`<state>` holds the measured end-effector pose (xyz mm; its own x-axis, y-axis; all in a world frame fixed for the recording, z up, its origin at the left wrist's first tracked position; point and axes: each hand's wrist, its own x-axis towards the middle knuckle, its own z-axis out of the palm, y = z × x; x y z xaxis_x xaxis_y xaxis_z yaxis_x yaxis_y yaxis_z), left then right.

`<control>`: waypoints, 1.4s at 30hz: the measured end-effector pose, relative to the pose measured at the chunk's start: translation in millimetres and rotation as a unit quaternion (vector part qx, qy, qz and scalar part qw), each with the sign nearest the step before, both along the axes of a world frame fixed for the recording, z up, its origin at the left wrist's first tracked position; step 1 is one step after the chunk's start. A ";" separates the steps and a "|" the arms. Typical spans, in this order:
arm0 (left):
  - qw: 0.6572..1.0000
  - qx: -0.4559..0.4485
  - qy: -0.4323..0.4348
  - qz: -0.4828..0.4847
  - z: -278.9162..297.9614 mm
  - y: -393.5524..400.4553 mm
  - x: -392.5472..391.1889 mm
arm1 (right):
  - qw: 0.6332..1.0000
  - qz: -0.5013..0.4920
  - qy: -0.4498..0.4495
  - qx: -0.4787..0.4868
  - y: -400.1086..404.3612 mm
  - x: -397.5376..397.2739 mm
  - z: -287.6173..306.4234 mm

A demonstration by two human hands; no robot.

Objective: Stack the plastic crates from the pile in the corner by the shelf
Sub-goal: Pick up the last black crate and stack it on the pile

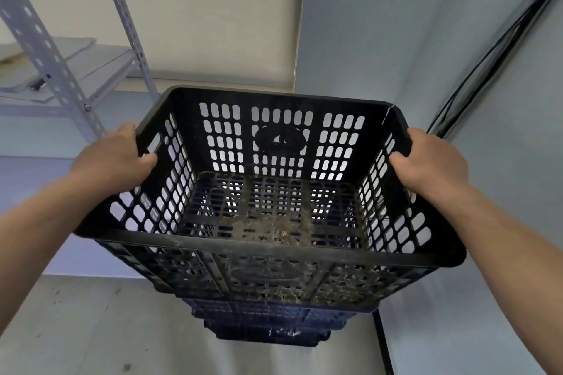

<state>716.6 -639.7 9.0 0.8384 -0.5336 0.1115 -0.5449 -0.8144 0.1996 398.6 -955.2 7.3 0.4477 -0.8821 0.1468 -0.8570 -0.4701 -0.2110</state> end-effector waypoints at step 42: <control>0.984 -0.139 0.115 0.013 -23.0 57.5 -23.6 | 0.977 -0.111 -0.175 0.043 128.2 -37.9 -11.5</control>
